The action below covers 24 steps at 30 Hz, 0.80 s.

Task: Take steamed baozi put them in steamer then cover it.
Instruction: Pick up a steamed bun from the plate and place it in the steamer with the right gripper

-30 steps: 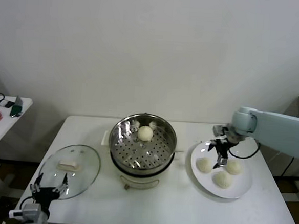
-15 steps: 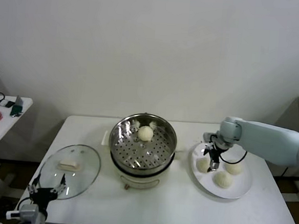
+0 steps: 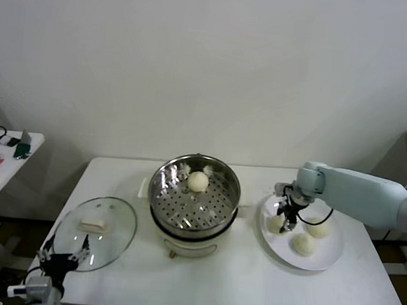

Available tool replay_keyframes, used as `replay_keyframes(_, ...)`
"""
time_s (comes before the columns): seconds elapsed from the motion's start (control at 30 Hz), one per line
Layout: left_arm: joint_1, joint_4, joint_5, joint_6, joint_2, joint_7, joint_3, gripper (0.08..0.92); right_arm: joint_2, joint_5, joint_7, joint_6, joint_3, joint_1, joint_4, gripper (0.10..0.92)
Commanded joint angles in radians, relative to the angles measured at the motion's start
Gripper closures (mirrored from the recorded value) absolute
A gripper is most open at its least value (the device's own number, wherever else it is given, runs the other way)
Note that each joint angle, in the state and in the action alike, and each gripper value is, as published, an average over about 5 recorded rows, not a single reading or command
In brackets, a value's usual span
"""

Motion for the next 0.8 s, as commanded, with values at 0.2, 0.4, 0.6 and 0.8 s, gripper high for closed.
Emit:
replay_keyframes(0.2, 0.002, -0.013, -0.011, 0.001, 0.009, 0.000, -0.001, 0.177, 0.021, 0.154, -0.155, 0.074, -0.213, 0.499, 0.062, 0.423)
replay_keyframes(0.4, -0.003, -0.020, -0.012, 0.002, 0.014, 0.001, 0.006, 0.177, 0.113, 0.339, -0.179, 0.039, -0.195, 0.700, 0.144, 0.421)
replay_keyframes(0.6, -0.017, -0.013, -0.013, 0.003, 0.012, 0.002, 0.014, 0.177, 0.287, 0.465, -0.133, -0.035, -0.033, 0.690, 0.207, 0.423)
replay_keyframes(0.8, -0.022, -0.012, -0.014, 0.003, 0.010, 0.002, 0.012, 0.177, 0.488, 0.469, -0.075, -0.074, 0.042, 0.559, 0.166, 0.423)
